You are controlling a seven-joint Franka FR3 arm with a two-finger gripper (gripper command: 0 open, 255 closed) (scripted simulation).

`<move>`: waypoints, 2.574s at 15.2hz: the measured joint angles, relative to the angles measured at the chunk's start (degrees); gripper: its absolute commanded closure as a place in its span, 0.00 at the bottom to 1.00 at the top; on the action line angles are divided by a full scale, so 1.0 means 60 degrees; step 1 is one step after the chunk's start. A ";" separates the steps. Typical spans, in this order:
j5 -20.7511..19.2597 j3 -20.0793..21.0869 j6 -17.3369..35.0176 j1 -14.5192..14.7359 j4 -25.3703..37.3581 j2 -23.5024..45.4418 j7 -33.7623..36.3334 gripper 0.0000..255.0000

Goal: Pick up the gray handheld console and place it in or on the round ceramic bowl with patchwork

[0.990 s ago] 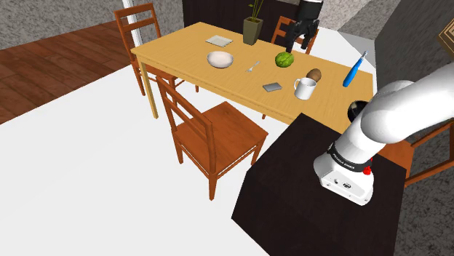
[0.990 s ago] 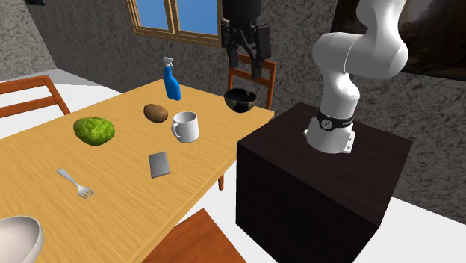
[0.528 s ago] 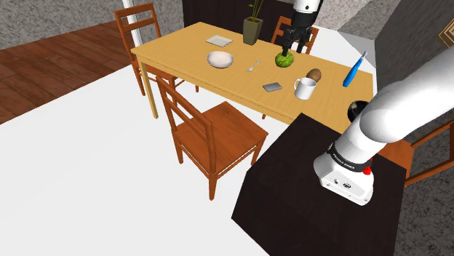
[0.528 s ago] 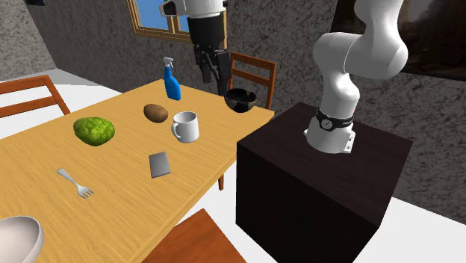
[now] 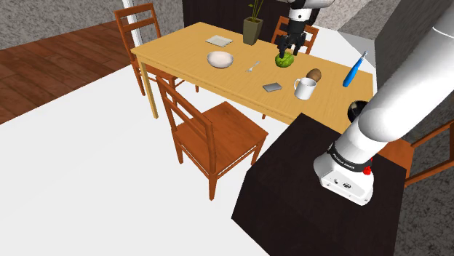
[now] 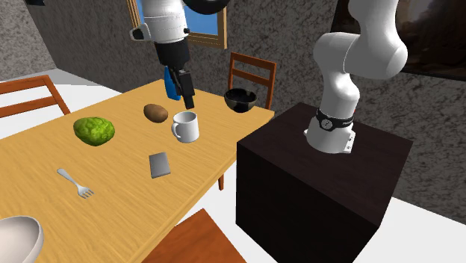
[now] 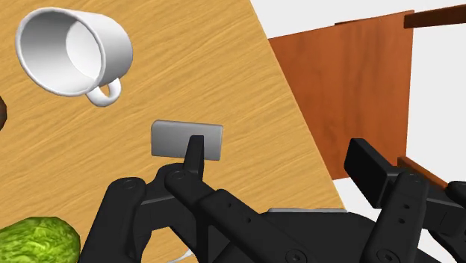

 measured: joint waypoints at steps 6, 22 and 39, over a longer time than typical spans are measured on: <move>0.0935 -0.0253 0.0359 -0.0602 0.1722 0.2292 -0.0976 0.00; 0.2438 0.0079 0.0009 -0.2685 0.6570 0.7073 -0.2074 0.00; 0.2539 0.0159 0.0441 -0.2721 0.6403 0.7342 -0.2120 1.00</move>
